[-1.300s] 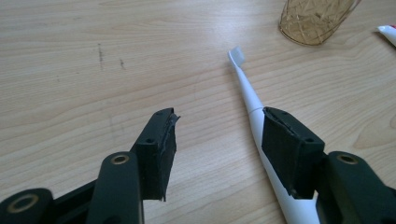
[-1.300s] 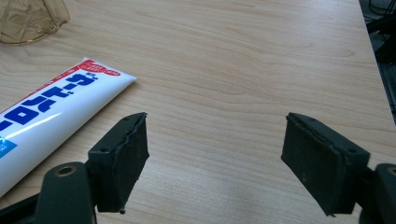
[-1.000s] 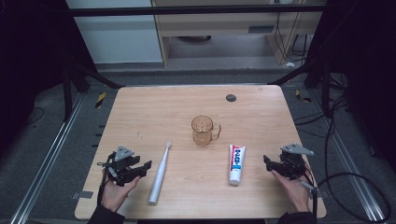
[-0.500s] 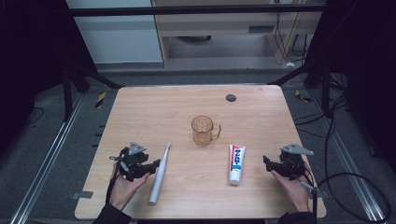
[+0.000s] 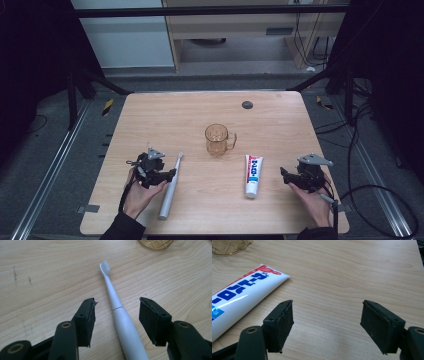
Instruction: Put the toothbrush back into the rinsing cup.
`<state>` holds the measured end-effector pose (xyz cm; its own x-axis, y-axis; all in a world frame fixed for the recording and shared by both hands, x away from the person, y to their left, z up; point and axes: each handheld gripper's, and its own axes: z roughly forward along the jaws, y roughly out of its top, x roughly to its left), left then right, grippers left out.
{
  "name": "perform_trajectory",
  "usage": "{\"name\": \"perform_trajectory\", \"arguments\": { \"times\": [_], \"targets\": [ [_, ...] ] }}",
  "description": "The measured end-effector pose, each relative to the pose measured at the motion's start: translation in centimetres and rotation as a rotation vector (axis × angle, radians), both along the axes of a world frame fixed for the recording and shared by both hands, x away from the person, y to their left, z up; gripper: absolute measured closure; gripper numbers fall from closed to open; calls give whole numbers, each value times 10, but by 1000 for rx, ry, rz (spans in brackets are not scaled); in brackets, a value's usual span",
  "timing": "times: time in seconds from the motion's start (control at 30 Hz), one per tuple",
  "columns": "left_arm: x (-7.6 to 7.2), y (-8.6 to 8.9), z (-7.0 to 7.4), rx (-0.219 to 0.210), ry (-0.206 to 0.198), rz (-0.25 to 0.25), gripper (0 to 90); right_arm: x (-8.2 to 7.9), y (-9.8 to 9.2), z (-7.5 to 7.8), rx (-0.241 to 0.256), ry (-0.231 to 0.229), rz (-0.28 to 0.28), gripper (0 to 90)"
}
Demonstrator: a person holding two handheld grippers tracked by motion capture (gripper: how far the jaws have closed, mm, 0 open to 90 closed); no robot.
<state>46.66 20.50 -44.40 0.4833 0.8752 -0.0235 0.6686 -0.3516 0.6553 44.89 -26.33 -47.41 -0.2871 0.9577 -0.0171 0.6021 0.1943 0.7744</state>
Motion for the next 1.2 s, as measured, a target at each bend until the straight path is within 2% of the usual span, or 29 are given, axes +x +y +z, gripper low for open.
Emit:
{"name": "perform_trajectory", "arguments": {
  "times": [0.13, 0.2, 0.57, 1.2],
  "targets": [
    [1, -1, -3, 11, 13, -5, 479, 2, 0, -2, -7, 11, 6, 262],
    [3, -3, -6, 14, 35, -8, 491, 3, -1, -3, -11, 13, 10, 263],
    [7, -13, -13, 31, 75, -13, 521, 4, 0, -4, -10, 29, 18, 269],
    [12, -19, -24, 62, 149, -12, 563, 6, 0, -6, -12, 51, 26, 281]
  ]
}}
